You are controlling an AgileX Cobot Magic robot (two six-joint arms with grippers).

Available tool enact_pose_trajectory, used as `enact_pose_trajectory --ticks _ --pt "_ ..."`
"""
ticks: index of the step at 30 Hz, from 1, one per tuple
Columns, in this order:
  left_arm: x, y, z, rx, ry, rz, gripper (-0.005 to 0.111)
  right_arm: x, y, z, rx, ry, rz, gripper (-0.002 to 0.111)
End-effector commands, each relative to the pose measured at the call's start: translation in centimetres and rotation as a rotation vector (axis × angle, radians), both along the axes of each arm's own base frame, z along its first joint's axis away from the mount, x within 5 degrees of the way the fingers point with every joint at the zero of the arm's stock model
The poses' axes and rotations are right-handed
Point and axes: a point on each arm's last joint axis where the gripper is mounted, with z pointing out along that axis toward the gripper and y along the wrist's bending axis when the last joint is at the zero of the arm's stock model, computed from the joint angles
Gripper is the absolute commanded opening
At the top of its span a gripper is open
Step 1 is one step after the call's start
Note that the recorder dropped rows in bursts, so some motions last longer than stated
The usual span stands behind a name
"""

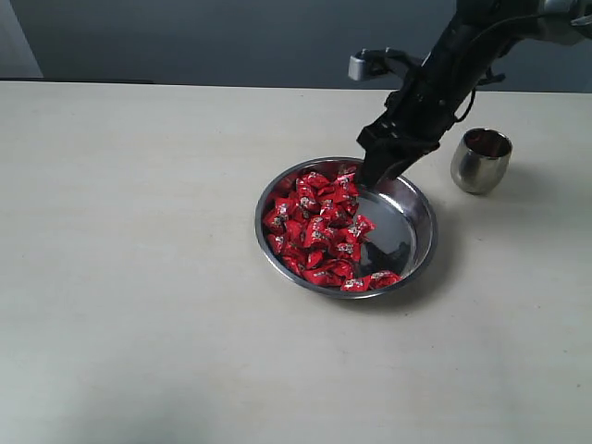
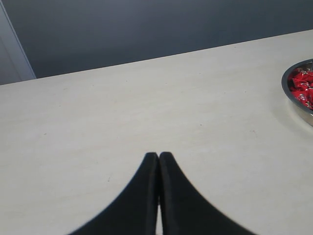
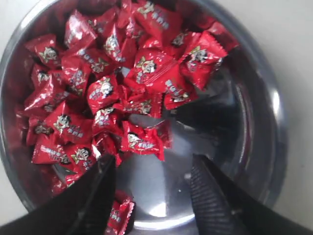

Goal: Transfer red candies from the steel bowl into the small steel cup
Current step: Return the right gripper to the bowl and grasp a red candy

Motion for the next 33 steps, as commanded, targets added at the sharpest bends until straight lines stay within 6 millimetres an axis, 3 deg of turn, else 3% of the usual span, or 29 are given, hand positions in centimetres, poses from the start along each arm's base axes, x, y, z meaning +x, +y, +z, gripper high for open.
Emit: enact_pose_trajectory --ticks 1,10,24,26,31,33 --pt "0.0 -0.1 0.1 -0.006 -0.009 -0.010 0.000 -0.3 0.9 -1.9 -0.044 0.051 0.055 0.047" --pt "0.0 -0.1 0.1 -0.006 -0.009 -0.010 0.000 -0.2 1.2 -4.7 -0.052 0.121 0.054 0.047" --pt "0.0 -0.1 0.1 -0.006 -0.009 -0.010 0.000 -0.2 1.5 -7.2 -0.027 0.184 0.034 0.047" --pt "0.0 -0.1 0.1 -0.006 -0.009 -0.010 0.000 -0.2 1.5 -7.3 -0.027 0.186 0.034 0.039" --pt "0.0 -0.1 0.1 -0.006 -0.009 -0.010 0.000 -0.1 1.5 -7.3 -0.027 0.174 0.040 0.004" --pt "0.0 -0.1 0.1 -0.006 -0.009 -0.010 0.000 -0.1 1.4 -7.2 -0.040 0.168 0.046 -0.001"
